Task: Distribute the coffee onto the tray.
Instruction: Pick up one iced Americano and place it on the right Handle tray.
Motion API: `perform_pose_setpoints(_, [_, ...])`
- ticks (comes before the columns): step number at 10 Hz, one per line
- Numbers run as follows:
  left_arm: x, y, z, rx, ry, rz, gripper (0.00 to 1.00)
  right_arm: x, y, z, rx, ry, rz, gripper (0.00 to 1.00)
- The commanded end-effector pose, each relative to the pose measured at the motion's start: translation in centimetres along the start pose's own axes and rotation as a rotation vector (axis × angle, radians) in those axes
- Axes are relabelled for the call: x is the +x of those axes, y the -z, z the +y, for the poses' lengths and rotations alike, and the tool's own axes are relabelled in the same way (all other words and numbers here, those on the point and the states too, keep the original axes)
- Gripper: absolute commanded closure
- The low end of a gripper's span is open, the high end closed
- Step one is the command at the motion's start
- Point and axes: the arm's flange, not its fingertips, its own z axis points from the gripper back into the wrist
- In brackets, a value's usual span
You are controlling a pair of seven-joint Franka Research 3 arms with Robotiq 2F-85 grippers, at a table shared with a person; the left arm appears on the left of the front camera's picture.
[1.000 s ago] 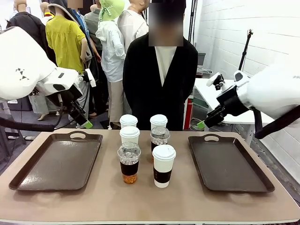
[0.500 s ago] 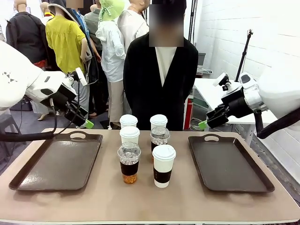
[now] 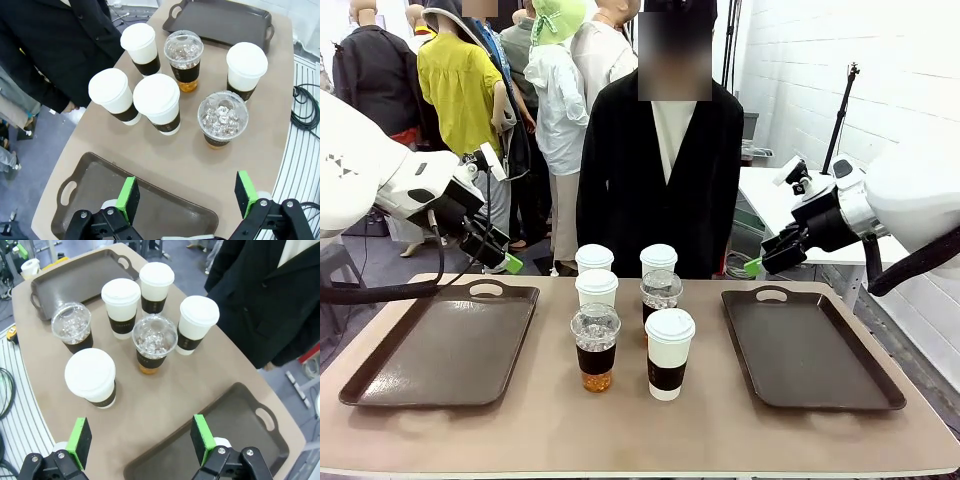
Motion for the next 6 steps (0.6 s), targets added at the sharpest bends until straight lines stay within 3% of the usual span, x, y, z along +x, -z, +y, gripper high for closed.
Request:
perform_pose_setpoints(1, [-0.14,-0.05,0.11,-0.006,0.007,0.008,0.00,-0.09,0.02,0.03,0.018,0.002,-0.014,0.00])
perform_pose_setpoints(6, [-0.14,-0.05,0.11,-0.006,0.007,0.008,0.00,-0.09,0.02,0.03,0.018,0.002,-0.014,0.00])
